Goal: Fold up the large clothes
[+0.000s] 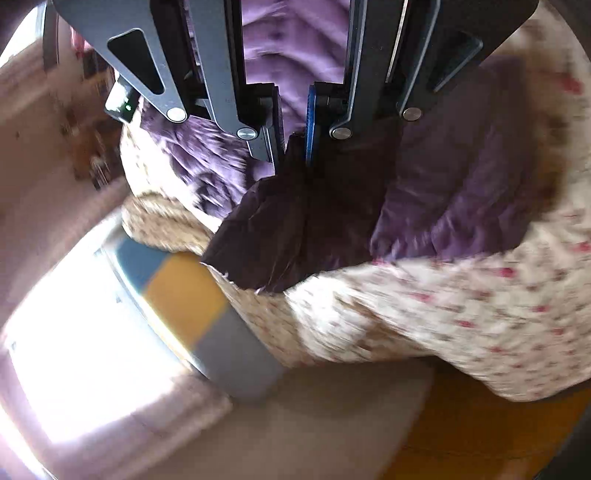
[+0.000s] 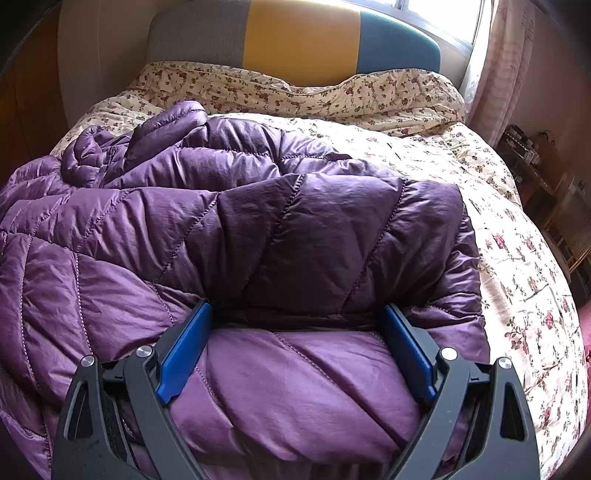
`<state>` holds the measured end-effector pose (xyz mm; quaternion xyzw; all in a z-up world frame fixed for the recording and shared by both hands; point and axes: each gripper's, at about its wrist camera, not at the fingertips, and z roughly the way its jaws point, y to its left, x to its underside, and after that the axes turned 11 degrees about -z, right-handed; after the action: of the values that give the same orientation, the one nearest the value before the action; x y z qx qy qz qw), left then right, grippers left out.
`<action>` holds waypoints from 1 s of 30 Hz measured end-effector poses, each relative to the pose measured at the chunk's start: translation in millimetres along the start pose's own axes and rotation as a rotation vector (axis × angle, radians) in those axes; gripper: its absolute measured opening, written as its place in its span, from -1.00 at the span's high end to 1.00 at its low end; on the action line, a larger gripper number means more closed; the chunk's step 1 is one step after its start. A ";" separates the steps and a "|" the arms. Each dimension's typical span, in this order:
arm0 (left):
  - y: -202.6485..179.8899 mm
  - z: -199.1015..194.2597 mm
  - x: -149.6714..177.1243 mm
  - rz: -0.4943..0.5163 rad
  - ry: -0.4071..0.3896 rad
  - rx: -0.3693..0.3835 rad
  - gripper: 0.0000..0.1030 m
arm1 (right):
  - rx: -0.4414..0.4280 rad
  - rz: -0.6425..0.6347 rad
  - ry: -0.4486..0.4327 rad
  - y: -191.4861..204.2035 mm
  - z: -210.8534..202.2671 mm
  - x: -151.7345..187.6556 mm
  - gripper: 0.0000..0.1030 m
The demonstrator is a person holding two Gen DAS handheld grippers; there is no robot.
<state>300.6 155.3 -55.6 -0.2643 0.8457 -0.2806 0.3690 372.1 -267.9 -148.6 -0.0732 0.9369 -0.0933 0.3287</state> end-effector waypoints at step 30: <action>-121.1 112.9 86.3 0.343 0.238 0.038 -0.20 | -0.018 0.012 -0.004 -3.4 2.1 0.5 -0.77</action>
<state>366.1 -17.8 -80.0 -0.0745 0.9104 -0.2590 0.3139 373.3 -271.5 -149.7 -0.0707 0.9375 -0.0827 0.3304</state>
